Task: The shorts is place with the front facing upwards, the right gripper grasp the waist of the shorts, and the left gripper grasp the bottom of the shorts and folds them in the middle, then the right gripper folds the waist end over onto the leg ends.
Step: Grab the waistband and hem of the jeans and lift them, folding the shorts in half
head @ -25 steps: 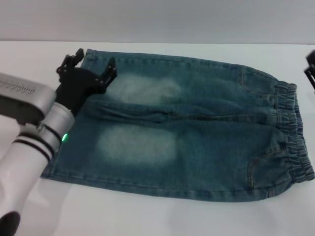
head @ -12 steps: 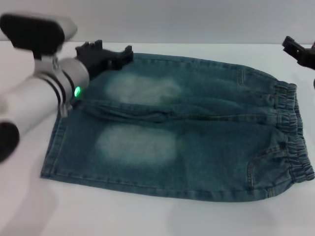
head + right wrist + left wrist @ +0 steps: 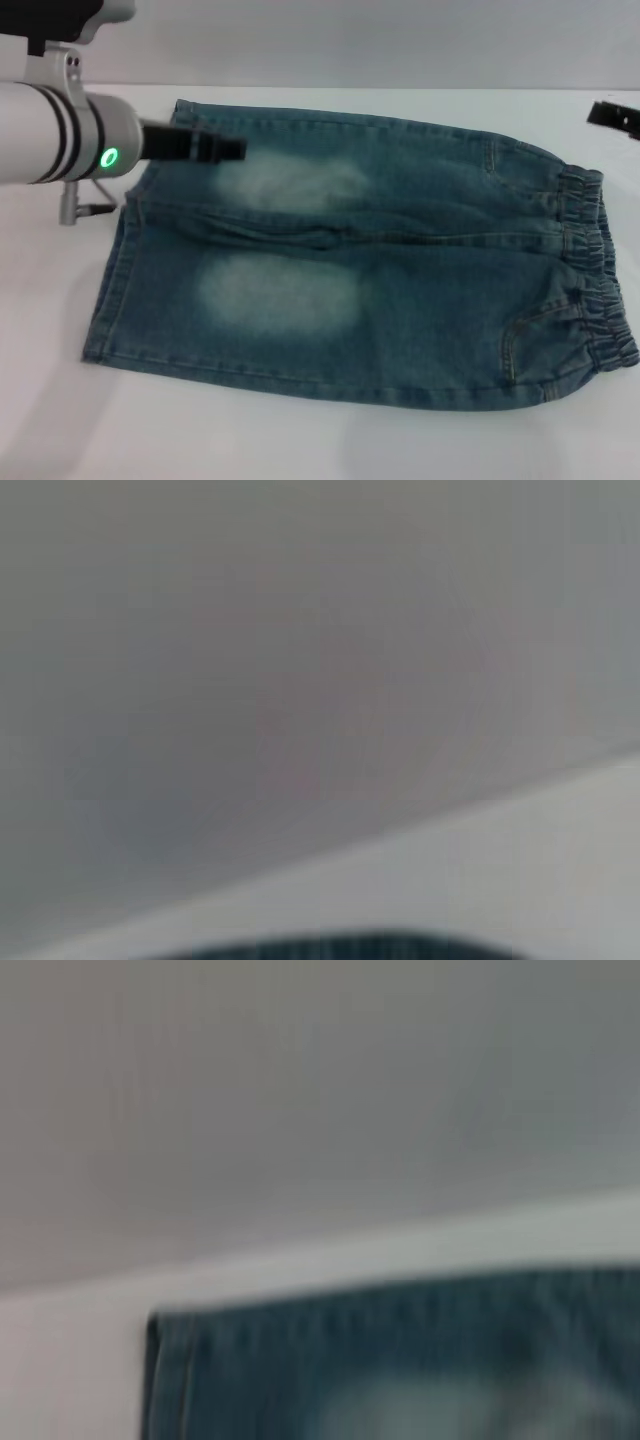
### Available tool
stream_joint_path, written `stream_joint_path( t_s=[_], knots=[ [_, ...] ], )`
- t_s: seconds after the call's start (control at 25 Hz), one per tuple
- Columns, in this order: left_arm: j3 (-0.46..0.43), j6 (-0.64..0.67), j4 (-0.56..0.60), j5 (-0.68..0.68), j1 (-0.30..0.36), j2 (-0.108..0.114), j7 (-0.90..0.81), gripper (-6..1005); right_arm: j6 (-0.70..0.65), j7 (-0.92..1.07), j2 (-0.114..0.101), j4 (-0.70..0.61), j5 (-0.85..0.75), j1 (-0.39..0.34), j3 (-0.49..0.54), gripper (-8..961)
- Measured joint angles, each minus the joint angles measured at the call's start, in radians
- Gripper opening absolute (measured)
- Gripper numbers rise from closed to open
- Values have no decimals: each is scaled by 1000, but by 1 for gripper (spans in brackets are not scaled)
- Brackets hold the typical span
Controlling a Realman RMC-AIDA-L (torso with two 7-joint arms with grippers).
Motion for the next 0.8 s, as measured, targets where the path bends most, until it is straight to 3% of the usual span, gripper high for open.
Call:
stream_joint_path(
  t_s=[0.32, 0.6, 0.8],
  knots=[
    [-5, -236, -167, 56, 66, -1, -2, 782, 266, -1, 16, 103, 0, -17, 90, 792],
    [-11, -391, -245, 76, 113, -2, -20, 779, 367, -12, 27, 152, 0, -48, 170, 792],
    [-2, -496, -245, 193, 118, -2, -78, 776, 401, -17, 29, 166, -4, -64, 185, 793]
  ],
)
